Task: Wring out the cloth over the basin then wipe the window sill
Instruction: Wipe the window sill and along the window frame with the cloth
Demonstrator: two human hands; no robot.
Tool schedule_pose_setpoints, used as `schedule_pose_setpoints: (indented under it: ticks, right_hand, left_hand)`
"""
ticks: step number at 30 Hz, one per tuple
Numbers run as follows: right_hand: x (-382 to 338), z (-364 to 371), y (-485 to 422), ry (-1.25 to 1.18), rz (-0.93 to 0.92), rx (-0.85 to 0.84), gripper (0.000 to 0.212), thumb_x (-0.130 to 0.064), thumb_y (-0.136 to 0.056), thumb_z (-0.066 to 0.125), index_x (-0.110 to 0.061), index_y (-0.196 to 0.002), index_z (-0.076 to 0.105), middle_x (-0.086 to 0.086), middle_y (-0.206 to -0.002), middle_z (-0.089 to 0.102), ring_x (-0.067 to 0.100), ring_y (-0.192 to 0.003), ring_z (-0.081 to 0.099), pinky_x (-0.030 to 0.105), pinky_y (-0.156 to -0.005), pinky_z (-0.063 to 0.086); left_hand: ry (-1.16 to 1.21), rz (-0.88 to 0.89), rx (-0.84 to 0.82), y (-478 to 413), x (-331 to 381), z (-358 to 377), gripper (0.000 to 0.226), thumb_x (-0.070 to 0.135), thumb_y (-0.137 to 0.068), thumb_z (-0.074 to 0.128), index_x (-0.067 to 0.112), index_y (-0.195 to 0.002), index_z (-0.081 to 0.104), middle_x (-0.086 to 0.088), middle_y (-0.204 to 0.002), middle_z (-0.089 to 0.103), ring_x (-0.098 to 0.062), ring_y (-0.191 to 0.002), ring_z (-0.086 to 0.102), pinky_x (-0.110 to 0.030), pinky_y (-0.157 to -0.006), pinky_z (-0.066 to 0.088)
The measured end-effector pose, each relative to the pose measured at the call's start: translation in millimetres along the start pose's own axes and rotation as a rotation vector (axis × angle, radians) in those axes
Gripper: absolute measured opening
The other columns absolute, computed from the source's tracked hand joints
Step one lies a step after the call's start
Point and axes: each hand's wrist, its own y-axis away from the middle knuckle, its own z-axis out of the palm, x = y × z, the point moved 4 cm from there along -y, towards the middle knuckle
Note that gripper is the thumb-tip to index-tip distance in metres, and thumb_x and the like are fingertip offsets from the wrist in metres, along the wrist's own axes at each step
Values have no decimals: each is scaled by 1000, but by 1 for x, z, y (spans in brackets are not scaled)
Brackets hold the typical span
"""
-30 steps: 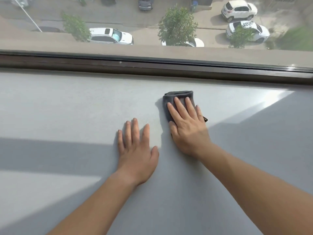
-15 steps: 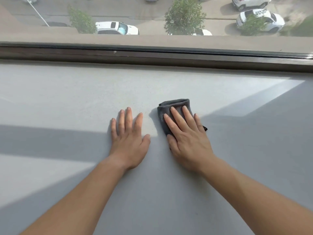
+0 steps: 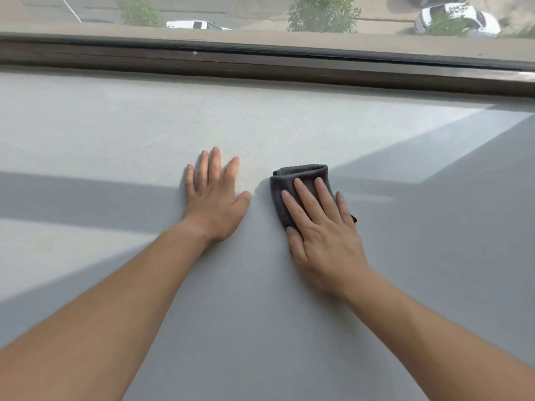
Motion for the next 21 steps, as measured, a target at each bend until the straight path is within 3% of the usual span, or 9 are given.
schedule_pose_setpoints:
  ticks: [4,6,8,10,13,15,19,21]
  right_hand:
    - [68,-21,-15,-41,319,3,61,-41,-103,24,-33,-160,4,-9,-169,-5,19,-154,-14,47,-124,-6]
    - [65,-22,-12,-61,440,50,62,-41,-102,22,-32,-160,1,-8,-168,-7,21,-153,-16,48,-124,-6]
    - [25,-9,4,-53,369,64,63,-41,-102,23,-31,-160,2,-6,-169,-5,24,-154,-15,51,-124,-6]
    - [-23,9,35,-30,163,57,63,-40,-99,29,-29,-159,13,-3,-169,5,28,-155,-6,53,-124,0]
    - [-33,17,63,21,3,4,61,-42,-98,32,-30,-158,23,-5,-167,15,26,-155,3,53,-124,3]
    - [-6,12,59,47,82,-9,61,-43,-99,27,-33,-158,17,-8,-168,8,22,-155,-4,49,-124,-4]
    - [25,-3,46,-64,459,39,62,-39,-102,25,-31,-160,4,-8,-168,-7,20,-153,-15,48,-124,-8]
    - [-6,5,57,-62,435,60,63,-40,-101,24,-30,-160,3,-6,-169,-6,23,-153,-16,51,-124,-6]
  left_hand:
    - [25,5,11,1,0,-1,69,43,-97,39,27,-157,7,-7,-165,-17,-19,-150,-24,-45,-119,-18]
    - [71,19,31,1,1,-1,68,44,-96,38,26,-157,11,-8,-166,-13,-20,-150,-21,-44,-119,-17]
    - [190,50,79,5,0,-5,67,42,-91,36,22,-154,23,-10,-167,0,-22,-153,-10,-43,-121,-13]
    - [287,86,148,17,-6,-12,67,35,-86,34,15,-150,34,-12,-164,16,-26,-153,4,-42,-121,-8]
    - [268,114,195,54,-14,-14,62,31,-89,34,14,-148,37,-11,-164,19,-25,-153,6,-40,-122,-7]
    - [236,131,183,87,-16,-7,61,34,-90,35,15,-148,37,-9,-165,17,-23,-153,4,-39,-123,-7]
    - [177,130,80,126,-17,15,74,52,-88,19,18,-153,29,-8,-166,7,-22,-153,-3,-34,-120,-13]
    - [115,125,39,129,-20,25,83,58,-82,11,21,-156,20,-6,-167,-4,-20,-152,-11,-34,-119,-17]
